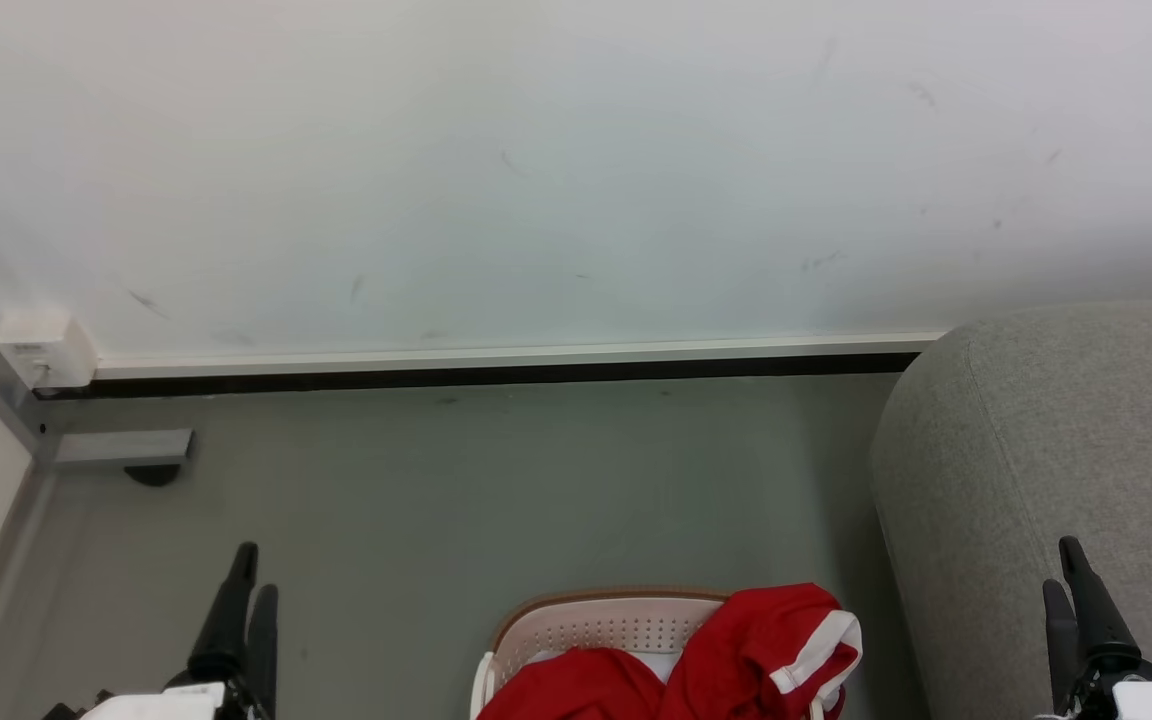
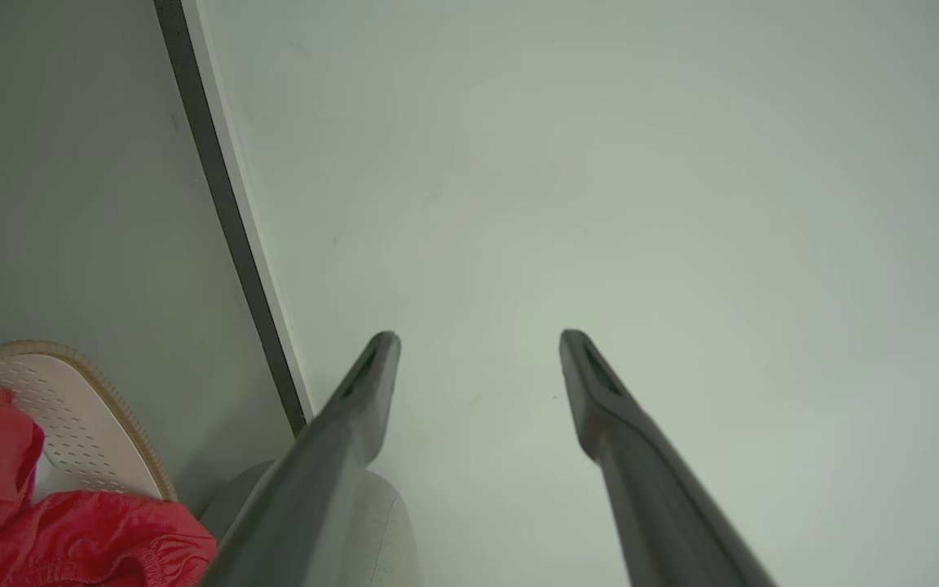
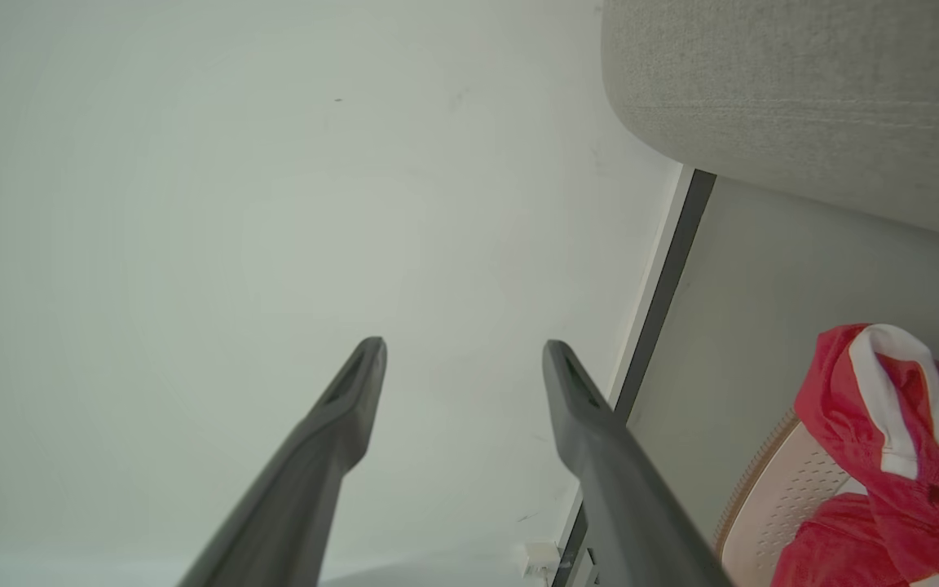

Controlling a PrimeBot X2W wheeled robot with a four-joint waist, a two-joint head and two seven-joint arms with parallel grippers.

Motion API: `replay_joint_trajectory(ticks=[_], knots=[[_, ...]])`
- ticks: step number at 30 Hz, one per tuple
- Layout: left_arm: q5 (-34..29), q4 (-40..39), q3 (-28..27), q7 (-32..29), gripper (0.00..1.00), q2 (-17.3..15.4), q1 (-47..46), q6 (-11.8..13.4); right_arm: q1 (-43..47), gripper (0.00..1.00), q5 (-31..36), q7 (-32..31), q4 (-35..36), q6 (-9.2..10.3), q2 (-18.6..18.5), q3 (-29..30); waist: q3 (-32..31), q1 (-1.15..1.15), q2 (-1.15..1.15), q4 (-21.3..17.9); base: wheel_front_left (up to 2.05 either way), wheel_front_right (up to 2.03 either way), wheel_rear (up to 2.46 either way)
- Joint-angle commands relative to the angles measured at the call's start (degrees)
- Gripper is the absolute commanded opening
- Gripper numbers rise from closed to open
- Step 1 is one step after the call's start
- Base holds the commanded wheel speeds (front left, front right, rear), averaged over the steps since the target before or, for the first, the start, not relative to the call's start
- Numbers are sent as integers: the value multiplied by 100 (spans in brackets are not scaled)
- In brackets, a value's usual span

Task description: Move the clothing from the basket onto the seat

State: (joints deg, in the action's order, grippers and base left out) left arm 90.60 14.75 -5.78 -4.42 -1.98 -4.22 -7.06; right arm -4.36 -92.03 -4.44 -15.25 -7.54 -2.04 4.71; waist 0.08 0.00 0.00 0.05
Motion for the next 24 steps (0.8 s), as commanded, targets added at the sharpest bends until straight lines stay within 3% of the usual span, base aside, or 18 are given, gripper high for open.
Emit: replay_joint_trajectory(ticks=[1, 11, 24], knots=[[-163, -185, -1, 96, 100, -61, -127, -17, -145, 100, 136, 93, 159, 1, -64, -71, 1, 0, 0, -1, 0, 0, 0], [-1104, -444, -20, 332, 100, -81, -117, -22, -192, 100, 703, 333, 306, 1, -87, -229, 17, 0, 0, -18, 0, 0, 0], [-2780, -818, -9, 634, 100, -66, -38, -28, -233, 100, 2273, 635, 484, 3, -78, -295, 31, 0, 0, -41, 0, 0, 0]])
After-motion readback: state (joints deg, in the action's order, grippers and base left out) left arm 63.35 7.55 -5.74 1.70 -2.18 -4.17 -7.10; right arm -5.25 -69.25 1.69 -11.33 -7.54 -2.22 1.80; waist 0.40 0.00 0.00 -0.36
